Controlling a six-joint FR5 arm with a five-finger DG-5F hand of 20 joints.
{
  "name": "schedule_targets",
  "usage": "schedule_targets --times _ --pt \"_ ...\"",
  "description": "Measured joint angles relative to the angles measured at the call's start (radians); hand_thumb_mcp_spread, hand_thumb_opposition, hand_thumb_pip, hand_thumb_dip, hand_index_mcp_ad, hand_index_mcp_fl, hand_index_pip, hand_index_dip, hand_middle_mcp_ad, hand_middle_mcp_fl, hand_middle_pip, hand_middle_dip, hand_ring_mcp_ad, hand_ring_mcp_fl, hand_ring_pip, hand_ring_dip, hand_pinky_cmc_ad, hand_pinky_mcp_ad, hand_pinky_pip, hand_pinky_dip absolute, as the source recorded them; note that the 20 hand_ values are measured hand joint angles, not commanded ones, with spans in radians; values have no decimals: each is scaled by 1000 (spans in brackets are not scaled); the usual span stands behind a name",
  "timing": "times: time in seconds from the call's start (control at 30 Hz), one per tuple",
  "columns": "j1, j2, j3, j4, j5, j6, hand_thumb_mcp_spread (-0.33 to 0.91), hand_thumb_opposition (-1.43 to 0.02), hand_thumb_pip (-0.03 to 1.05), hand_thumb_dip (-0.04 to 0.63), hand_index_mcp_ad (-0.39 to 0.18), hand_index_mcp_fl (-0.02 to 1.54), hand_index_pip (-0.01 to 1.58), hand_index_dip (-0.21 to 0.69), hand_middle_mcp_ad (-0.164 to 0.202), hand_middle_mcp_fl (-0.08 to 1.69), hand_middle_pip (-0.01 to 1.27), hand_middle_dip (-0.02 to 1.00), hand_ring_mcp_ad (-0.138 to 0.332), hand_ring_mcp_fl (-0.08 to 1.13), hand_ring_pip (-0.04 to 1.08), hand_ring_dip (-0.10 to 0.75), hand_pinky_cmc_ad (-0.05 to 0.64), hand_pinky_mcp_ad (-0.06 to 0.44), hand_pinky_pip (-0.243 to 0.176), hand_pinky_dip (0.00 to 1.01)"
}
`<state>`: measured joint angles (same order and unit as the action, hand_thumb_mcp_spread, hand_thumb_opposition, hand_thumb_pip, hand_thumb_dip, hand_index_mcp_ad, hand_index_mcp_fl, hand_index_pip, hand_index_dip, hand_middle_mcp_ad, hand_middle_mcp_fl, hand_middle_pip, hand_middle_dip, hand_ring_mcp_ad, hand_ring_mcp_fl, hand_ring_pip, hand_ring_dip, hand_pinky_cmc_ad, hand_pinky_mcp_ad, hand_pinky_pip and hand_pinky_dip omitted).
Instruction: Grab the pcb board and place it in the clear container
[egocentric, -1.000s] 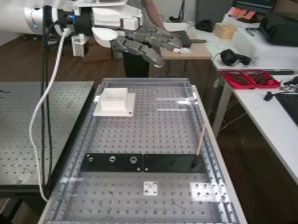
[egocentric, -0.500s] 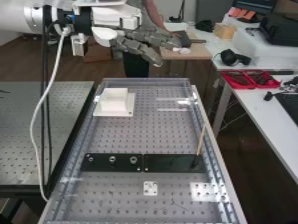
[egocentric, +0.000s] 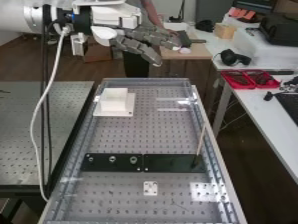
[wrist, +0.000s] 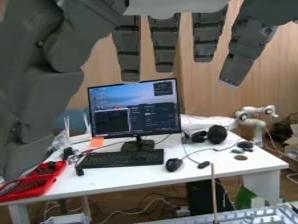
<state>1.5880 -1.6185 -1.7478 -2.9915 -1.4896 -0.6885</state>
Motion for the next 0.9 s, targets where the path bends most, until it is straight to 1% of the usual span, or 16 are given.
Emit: schedule_targets --times 0.33,0.43,0.5,0.9 --pt "1 4 -1 3 10 -4 340 -771 223 79 -54 311 72 239 108 77 155 202 234 0 108 37 450 340 -105 520" --pt "1 6 -3 8 9 -2 340 -771 223 79 -52 311 72 239 106 77 155 202 234 0 108 37 445 340 -105 520" --pt "0 8 -5 12 7 1 342 -771 223 79 -49 311 72 239 106 75 155 202 230 0 105 37 461 340 -105 520" --pt "-3 11 -15 25 4 10 342 -771 223 79 -49 311 72 239 108 77 155 202 234 0 105 37 461 340 -105 520"
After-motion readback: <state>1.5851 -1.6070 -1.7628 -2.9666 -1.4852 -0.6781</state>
